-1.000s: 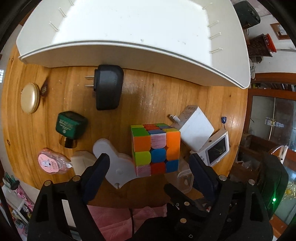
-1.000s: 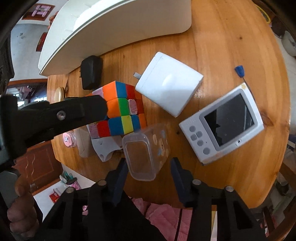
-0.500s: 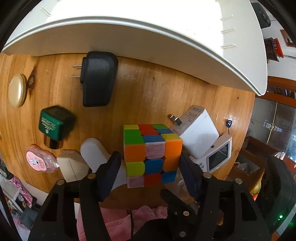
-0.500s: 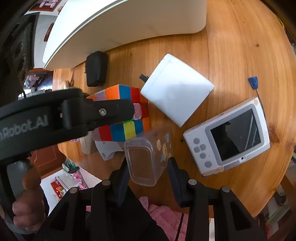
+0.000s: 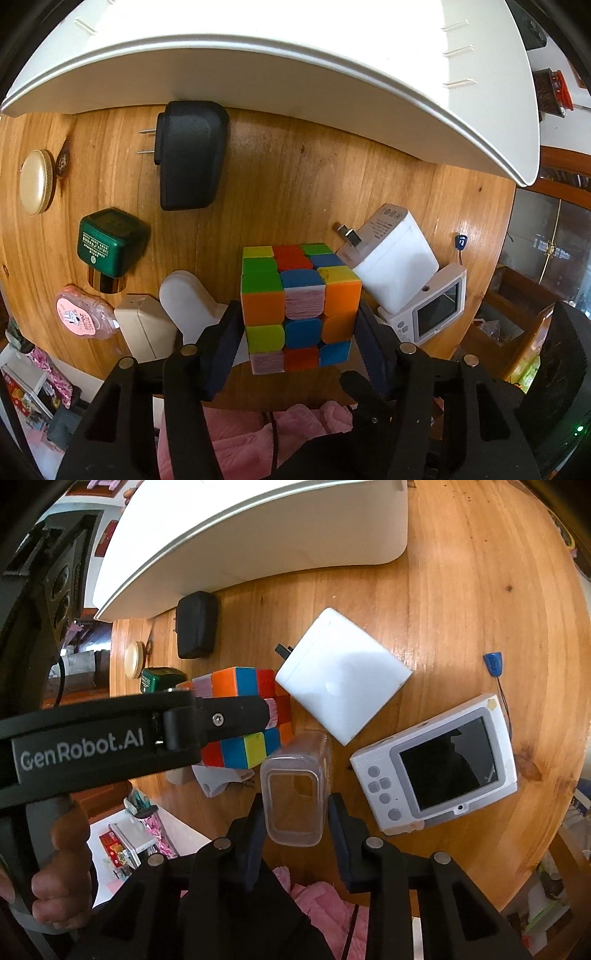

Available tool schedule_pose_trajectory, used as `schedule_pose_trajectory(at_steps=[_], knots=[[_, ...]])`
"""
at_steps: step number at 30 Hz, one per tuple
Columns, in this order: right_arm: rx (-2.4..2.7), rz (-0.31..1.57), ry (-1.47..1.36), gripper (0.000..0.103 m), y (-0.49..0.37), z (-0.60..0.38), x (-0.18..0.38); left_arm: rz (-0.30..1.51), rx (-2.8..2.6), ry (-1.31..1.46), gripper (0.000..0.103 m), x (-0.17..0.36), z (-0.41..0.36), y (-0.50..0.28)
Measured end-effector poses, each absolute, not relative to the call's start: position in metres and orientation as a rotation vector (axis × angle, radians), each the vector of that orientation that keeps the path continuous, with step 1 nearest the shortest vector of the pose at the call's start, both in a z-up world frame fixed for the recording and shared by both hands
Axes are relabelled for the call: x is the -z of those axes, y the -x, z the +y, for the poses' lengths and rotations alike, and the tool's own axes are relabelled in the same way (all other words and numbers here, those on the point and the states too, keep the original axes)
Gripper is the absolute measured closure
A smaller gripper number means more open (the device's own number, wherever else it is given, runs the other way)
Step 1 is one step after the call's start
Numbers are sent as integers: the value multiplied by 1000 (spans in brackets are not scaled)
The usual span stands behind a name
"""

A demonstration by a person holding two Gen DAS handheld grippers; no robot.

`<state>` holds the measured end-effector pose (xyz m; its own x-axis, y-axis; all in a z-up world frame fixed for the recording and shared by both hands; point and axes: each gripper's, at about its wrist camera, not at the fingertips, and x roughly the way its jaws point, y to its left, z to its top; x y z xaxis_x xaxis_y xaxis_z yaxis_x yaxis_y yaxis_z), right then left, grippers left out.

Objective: Organize rigid objects
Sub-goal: 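Grasp the Rubik's cube with the left tool while the right tool grasps the clear plastic box, then lift and carry the cube and box over the white tray with both tools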

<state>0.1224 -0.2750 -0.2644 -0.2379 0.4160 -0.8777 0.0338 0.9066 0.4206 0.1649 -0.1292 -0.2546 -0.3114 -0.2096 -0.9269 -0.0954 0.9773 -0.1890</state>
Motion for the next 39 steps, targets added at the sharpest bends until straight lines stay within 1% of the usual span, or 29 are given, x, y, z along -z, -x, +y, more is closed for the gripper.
schedule_pose_trajectory(at_steps=[7,13,21,25,30,39], knots=[[-391,1774,-335,72,-125,-277,254,1865,113,225,40,243,-136,-160],[-417,1735,-301,72,-128,-271,239,1813,145,242,40,213,-127,-158],[-465,1638,-249,72,-130,-259,210,1691,142,272,40,170,-98,-150],[-499,1551,-231,72,-130,-251,192,1595,146,300,40,145,-81,-145],[-552,1397,-195,72,-132,-243,161,1443,149,332,40,117,-71,-145],[-598,1207,-199,73,-140,-234,137,1146,185,341,40,86,-54,-148]])
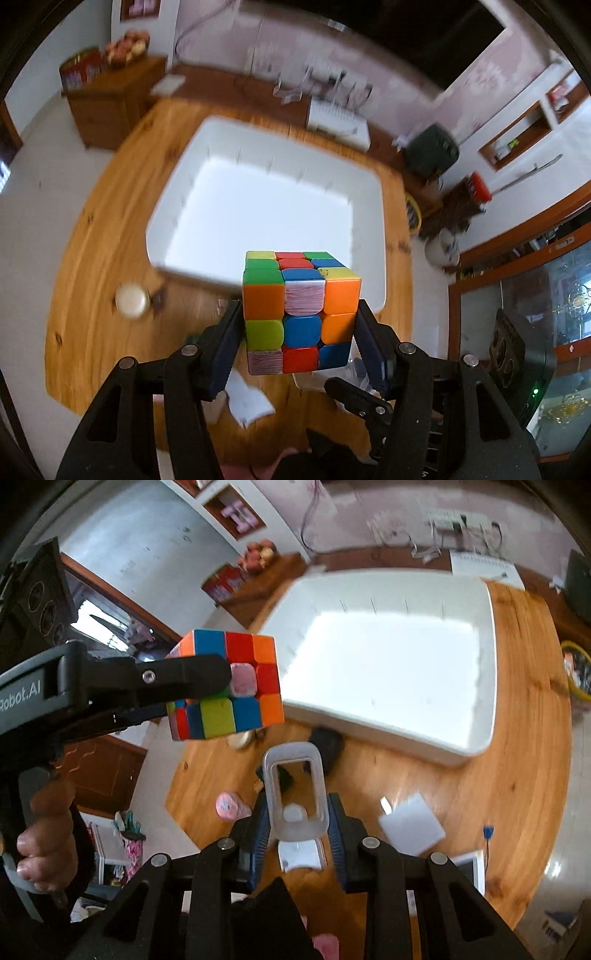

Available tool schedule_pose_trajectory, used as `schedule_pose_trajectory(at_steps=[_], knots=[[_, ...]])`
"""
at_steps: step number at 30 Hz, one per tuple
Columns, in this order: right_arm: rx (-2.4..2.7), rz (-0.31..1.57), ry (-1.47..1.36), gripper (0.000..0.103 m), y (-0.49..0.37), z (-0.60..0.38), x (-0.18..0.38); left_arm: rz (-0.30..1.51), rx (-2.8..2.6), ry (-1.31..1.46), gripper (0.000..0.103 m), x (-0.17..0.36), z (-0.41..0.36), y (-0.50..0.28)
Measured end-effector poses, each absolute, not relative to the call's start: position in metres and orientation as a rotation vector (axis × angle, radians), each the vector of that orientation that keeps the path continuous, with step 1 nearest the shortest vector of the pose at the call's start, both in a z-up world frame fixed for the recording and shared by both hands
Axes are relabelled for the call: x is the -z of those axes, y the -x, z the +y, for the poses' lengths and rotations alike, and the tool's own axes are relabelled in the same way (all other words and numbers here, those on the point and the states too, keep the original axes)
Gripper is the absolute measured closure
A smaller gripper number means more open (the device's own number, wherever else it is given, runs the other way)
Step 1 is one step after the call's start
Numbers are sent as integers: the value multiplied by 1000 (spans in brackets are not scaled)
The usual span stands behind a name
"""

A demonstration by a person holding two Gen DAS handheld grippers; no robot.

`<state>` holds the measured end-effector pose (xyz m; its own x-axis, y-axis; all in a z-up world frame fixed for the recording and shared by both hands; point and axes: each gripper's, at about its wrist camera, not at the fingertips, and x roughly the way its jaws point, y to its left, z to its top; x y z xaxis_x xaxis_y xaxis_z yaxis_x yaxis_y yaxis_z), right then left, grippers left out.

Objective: Organize rigid objects
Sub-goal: 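Lift and carry the cube and box over the white tray with both tools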

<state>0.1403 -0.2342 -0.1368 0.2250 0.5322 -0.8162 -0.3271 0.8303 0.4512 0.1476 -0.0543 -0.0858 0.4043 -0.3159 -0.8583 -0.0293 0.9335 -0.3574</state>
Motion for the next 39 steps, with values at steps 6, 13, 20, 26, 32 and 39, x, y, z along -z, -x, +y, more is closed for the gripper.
schedule_pose_trajectory(at_steps=[6,13,20,26,32,39], knots=[[-577,1073,-193,73,-149,-232,120,995,208,343,42,71,-40,-152],[-515,946,-194,73,-161,-232,112,975,210,330,43,78,-29,-172],[-423,924,-173,73,-184,-234,126,1020,212,321,42,98,-24,-203],[-376,989,-165,73,-205,-235,150,1085,224,316,43,125,-27,-229],[-338,1042,-164,73,-224,-232,171,1148,236,301,43,149,-34,-250],[-277,1108,-166,73,-243,-234,195,1238,214,276,43,174,-40,-267]])
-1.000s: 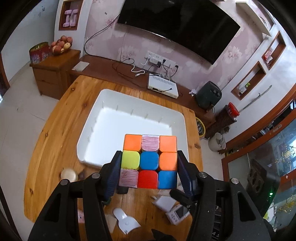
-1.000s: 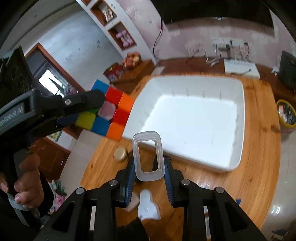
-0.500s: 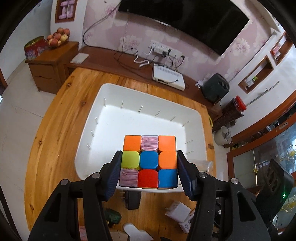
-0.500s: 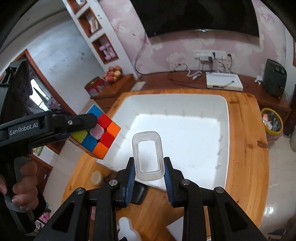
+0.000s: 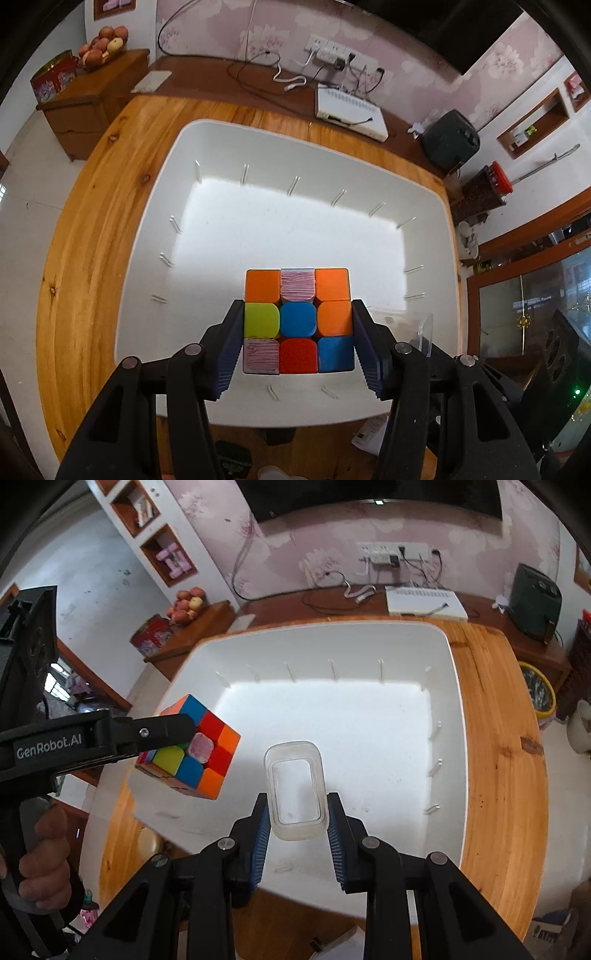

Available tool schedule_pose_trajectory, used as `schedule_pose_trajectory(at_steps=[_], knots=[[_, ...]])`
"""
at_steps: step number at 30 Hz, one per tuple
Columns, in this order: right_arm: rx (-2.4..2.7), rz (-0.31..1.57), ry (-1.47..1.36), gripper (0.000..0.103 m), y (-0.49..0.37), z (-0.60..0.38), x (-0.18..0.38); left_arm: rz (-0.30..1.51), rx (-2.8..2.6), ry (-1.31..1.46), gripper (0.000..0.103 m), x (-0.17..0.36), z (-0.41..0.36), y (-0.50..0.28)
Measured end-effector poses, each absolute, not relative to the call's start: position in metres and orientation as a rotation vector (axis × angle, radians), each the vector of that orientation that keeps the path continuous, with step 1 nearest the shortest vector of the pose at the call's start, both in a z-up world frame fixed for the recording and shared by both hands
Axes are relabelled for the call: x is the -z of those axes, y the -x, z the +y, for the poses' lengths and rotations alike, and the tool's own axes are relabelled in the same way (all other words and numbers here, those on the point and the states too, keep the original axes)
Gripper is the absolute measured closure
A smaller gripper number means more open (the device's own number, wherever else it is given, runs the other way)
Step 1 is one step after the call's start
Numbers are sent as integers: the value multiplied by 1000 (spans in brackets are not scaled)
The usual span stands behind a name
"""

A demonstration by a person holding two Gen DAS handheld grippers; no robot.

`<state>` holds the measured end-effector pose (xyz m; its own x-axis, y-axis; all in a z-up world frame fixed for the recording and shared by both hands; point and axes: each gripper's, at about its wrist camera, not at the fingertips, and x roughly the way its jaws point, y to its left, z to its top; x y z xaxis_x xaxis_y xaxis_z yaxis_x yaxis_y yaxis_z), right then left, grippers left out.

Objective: Organize rigid objects
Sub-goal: 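Lift and carry the cube and box over the white tray with both tools, then lower the cube and box into the tray and open both tools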

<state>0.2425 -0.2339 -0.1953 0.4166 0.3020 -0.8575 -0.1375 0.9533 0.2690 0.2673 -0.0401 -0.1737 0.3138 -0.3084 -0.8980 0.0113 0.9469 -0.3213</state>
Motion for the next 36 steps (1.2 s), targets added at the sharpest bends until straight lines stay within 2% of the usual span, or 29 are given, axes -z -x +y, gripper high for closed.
schedule_pose_trajectory(at_steps=[15,19,21,23,27,36], knots=[[-226,1240,-191,72,-264,-236,232,1339,177,242,43,207,-43,-287],[-235,1252,-183,72,-265,-234,234,1331,180,254,41,206,-44,-288],[-241,1260,-184,72,-265,-234,235,1304,179,255,35,200,-44,-288],[-243,1263,-189,69,-263,-234,234,1279,183,260,27,195,-45,-286],[-249,1245,-195,54,-259,-236,227,1260,191,259,27,185,-49,-284],[-268,1168,-211,41,-241,-242,198,1160,201,273,27,142,-53,-266]])
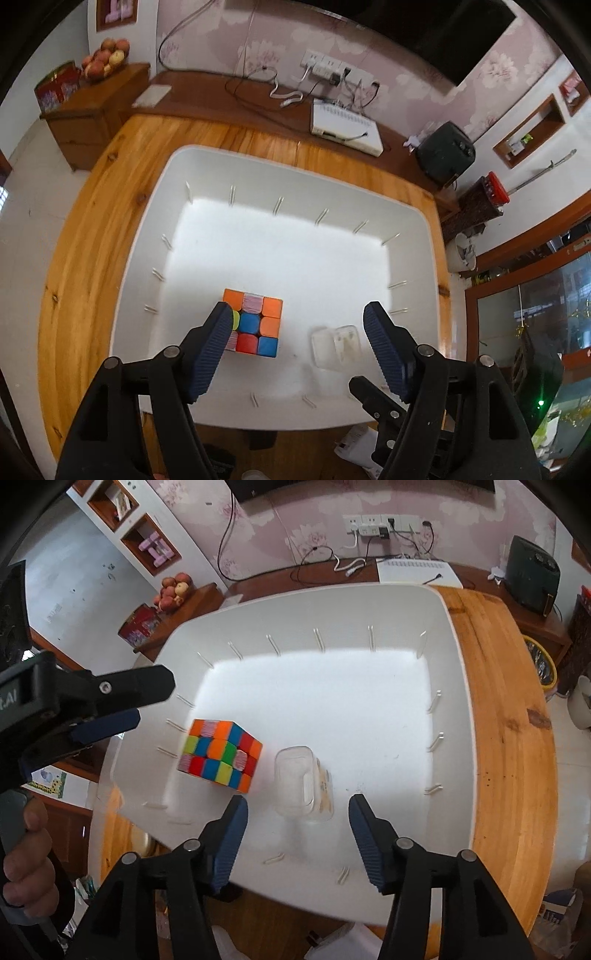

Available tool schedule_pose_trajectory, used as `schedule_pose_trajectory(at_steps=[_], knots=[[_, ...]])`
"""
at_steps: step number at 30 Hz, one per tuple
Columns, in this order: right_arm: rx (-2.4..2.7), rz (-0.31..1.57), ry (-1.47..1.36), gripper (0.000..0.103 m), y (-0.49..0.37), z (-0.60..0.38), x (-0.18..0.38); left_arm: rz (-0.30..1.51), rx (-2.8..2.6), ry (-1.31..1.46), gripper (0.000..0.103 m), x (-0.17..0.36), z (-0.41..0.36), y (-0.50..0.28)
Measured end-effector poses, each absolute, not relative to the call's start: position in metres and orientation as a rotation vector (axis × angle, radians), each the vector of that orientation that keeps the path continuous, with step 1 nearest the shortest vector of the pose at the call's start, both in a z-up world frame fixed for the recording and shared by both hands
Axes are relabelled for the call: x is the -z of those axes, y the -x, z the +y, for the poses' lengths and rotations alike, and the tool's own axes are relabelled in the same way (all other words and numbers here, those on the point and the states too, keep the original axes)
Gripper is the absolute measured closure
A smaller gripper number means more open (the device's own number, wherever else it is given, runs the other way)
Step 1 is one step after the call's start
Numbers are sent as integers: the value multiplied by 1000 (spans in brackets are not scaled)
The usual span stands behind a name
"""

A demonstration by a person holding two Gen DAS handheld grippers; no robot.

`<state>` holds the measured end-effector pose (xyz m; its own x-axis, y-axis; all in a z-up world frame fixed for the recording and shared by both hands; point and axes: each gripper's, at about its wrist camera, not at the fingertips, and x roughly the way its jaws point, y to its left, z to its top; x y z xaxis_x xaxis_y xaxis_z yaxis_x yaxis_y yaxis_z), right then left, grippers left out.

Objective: Organize rigid objects
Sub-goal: 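Lower the cube and box into the tray and open both tools, then withdraw both tools from the tray toward the white charger and device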

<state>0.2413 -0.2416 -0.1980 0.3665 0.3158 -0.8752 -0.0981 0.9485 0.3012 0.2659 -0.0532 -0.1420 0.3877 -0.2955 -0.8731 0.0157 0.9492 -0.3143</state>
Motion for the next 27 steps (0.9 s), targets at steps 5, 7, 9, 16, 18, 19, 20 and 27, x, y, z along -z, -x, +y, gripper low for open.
schedule_pose_trajectory(at_steps=[5,7,9,16,18,19,20,27], knots=[[-276,1120,-223,36,-230,-245,179,1087,188,257,27,116,-53,-248],[-282,1097,-230,34,-223,-247,171,1063,182,253,27,109,-52,-241],[-285,1077,-242,32,-217,-249,164,1034,172,243,27,100,-50,-230],[-295,1018,-294,31,-193,-260,144,972,133,217,27,78,-46,-194],[-297,1008,-318,31,-184,-263,141,955,122,211,27,72,-44,-181],[-295,1001,-334,31,-179,-266,139,949,118,209,27,70,-44,-175],[-294,997,-343,31,-176,-267,137,945,116,206,27,68,-43,-170],[-266,945,-369,28,-143,-279,130,936,107,188,27,63,-39,-133]])
